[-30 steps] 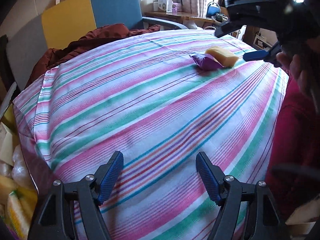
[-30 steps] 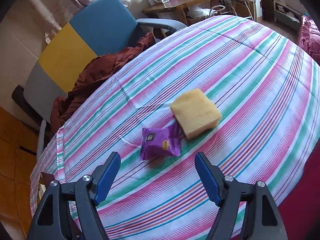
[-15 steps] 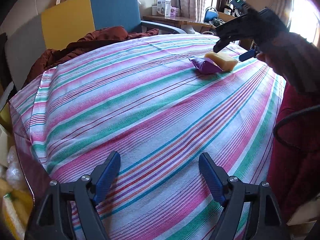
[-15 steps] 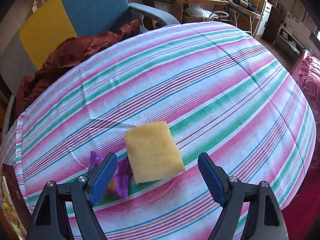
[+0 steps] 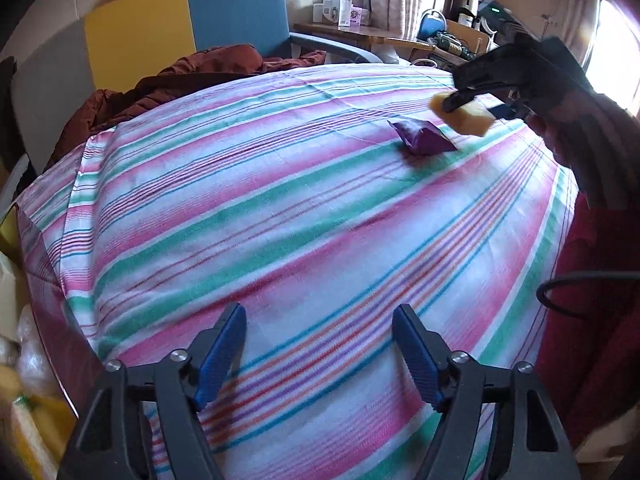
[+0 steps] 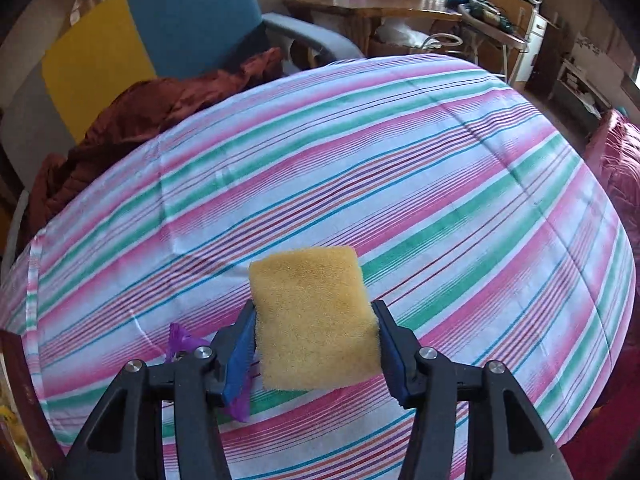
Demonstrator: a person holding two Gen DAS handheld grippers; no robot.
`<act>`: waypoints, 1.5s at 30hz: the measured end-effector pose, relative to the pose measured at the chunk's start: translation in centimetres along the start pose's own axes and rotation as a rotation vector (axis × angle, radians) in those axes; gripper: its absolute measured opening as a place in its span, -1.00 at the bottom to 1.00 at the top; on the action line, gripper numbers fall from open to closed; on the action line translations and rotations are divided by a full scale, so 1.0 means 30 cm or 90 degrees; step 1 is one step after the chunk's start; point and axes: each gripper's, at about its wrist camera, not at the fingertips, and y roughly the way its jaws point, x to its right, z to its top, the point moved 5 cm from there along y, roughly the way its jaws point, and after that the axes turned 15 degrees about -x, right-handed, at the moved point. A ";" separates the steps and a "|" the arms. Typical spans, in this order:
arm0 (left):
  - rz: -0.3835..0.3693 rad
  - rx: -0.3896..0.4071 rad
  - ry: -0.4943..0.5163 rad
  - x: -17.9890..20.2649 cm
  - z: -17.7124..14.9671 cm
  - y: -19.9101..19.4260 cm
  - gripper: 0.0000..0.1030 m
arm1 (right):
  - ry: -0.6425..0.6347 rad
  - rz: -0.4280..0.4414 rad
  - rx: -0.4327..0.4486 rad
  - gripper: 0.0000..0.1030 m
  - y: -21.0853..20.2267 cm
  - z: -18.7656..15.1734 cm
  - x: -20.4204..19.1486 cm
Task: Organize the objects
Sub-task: 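Grasp the purple snack packet with the left gripper while the right grasps the yellow sponge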
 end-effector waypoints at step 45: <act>-0.041 -0.029 0.318 0.348 0.542 0.195 -0.28 | 0.051 0.087 -0.028 0.08 0.029 0.024 0.047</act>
